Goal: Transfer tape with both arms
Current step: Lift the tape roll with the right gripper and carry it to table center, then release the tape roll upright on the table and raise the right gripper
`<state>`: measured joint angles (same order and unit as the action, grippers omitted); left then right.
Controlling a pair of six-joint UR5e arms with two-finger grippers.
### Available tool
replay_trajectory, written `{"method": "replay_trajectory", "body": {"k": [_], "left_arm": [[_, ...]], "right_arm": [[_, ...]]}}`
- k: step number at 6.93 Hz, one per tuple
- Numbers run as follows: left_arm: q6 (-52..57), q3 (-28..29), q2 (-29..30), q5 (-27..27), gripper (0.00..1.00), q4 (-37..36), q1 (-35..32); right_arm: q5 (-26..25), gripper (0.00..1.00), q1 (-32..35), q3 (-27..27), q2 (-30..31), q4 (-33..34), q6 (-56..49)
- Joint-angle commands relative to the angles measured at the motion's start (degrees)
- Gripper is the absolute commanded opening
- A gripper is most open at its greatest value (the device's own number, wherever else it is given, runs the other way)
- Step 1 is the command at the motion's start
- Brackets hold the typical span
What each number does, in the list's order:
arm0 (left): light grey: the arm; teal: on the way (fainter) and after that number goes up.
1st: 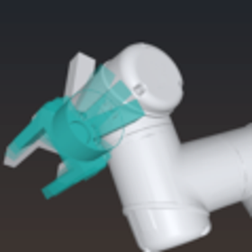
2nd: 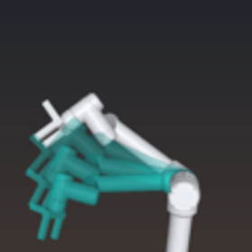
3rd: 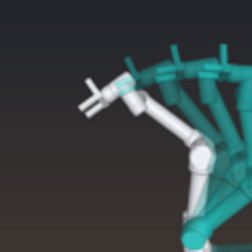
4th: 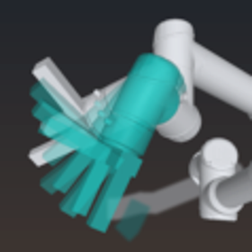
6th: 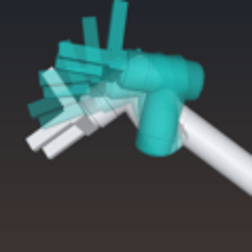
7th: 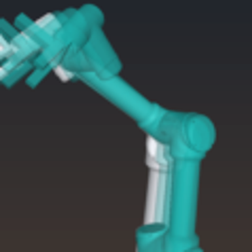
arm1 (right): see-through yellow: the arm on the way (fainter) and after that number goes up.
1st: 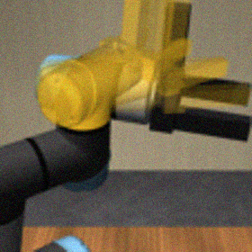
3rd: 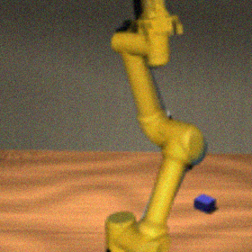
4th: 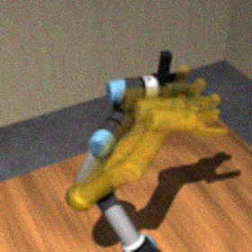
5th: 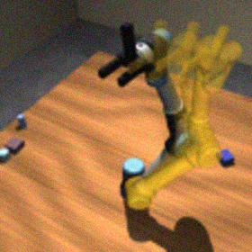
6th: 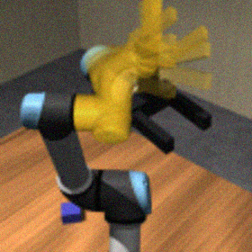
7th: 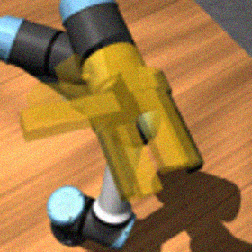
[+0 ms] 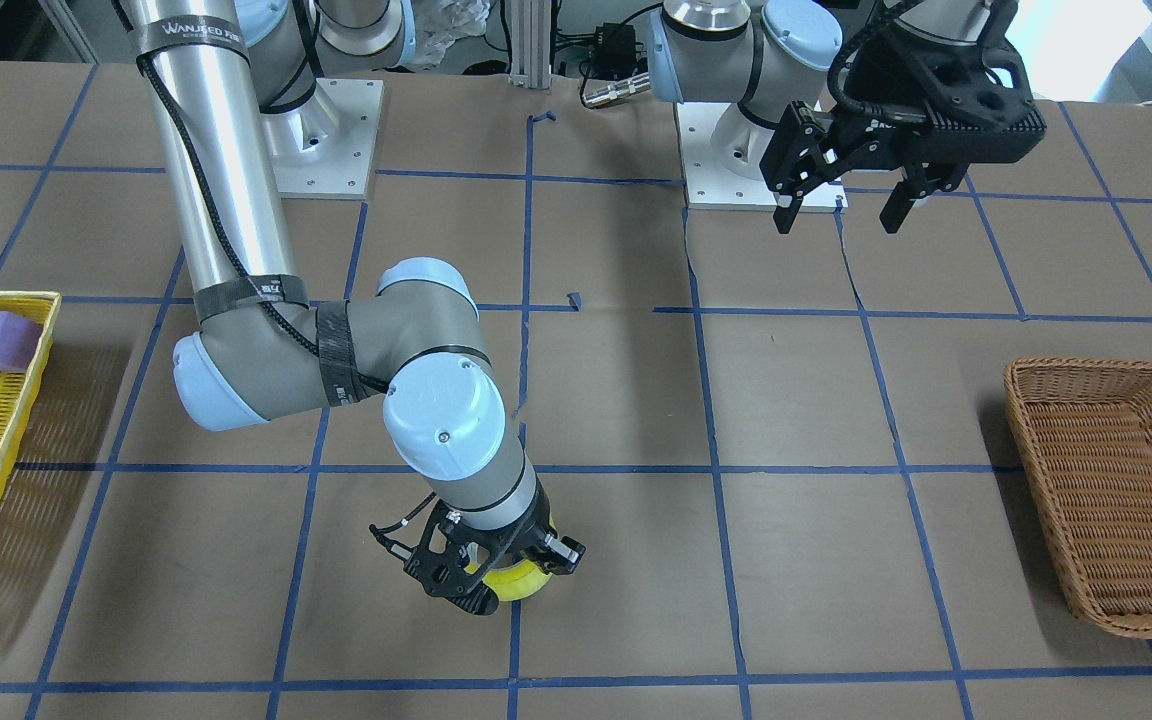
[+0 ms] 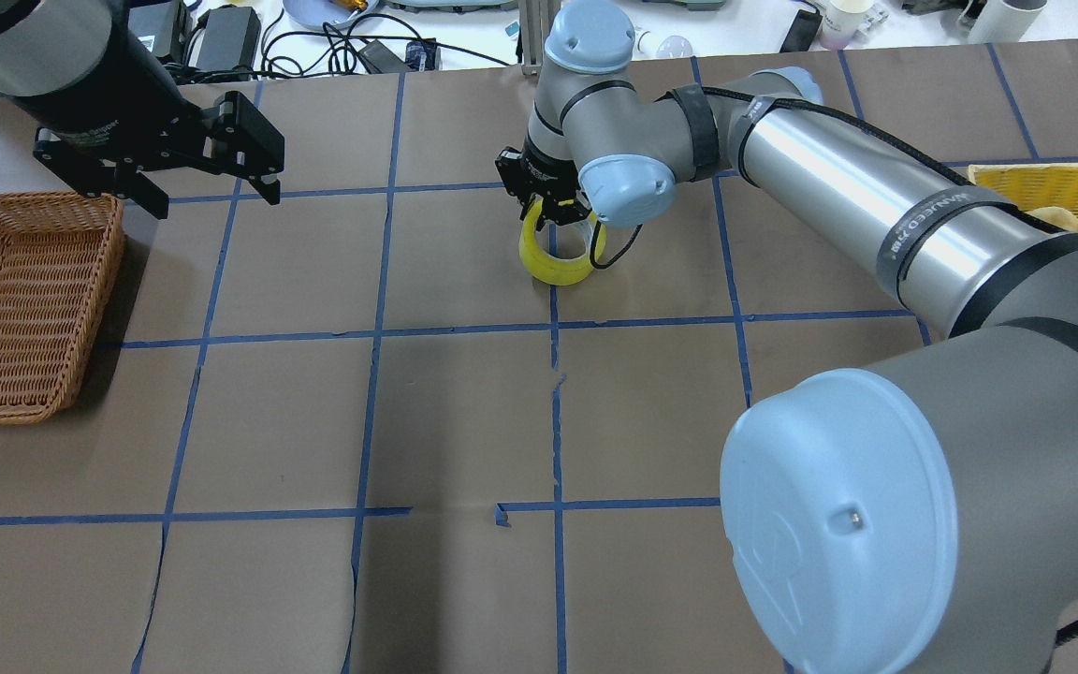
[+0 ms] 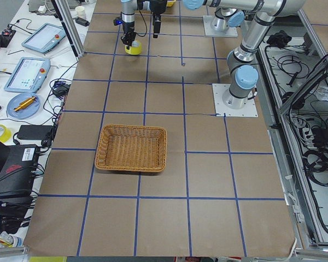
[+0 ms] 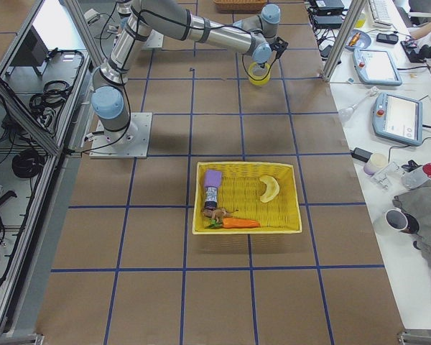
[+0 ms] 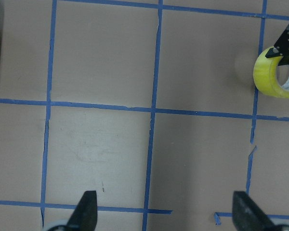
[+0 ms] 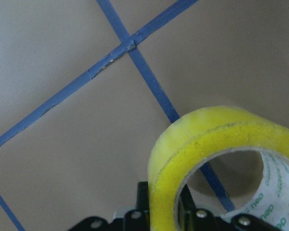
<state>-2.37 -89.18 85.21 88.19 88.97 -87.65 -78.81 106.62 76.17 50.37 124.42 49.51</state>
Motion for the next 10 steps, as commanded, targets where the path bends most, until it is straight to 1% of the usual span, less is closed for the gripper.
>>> {"method": "replay_trajectory", "body": {"k": [1, 2, 3, 4, 5, 6, 7, 8, 9, 10], "left_arm": [[0.00, -0.46, 0.48, -0.65, 1.00, 0.50, 0.11], [-2.35, -2.64, 1.36, -0.74, 1.00, -0.46, -0.07], [-7.68, -5.71, 2.41, -0.66, 1.00, -1.95, -0.24], [-15.65, -9.39, 4.51, -1.79, 1.00, -6.66, -0.50], [-25.48, -12.21, 7.75, -7.89, 1.00, -12.97, -1.46], [-39.24, -12.68, 12.13, -11.08, 1.00, -16.17, -3.13], [-46.68, -12.59, 16.44, -11.20, 1.00, -23.16, -5.93], [-53.98, -12.42, 21.18, -11.11, 1.00, -30.89, -9.00], [-59.36, -12.16, 25.23, -11.11, 1.00, -37.75, -10.68], [-63.94, -10.68, 29.10, -11.20, 1.00, -42.69, -12.27]], "right_arm": [[0.33, 0.81, 0.86, -0.14, -0.27, -0.41, -0.54], [0.33, 1.00, 0.78, -0.06, -0.18, -0.84, -2.55], [-0.54, 1.00, 0.69, 0.20, 1.91, -1.28, -8.92], [-1.07, 1.00, -0.61, 0.56, 6.10, -8.42, -13.16], [-4.73, 1.00, -4.19, 1.17, 11.19, -16.59, -21.56], [-4.68, 1.00, -9.02, 3.61, 15.16, -18.84, -30.61], [-5.38, 1.00, -12.89, 7.46, 20.07, -20.69, -37.48], [-5.65, 1.00, -15.19, 11.85, 25.95, -24.28, -41.73], [-10.09, 1.00, -14.87, 14.51, 30.71, -25.53, -42.81], [-9.96, 1.00, -14.69, 14.53, 34.24, -28.24, -43.00]]}}
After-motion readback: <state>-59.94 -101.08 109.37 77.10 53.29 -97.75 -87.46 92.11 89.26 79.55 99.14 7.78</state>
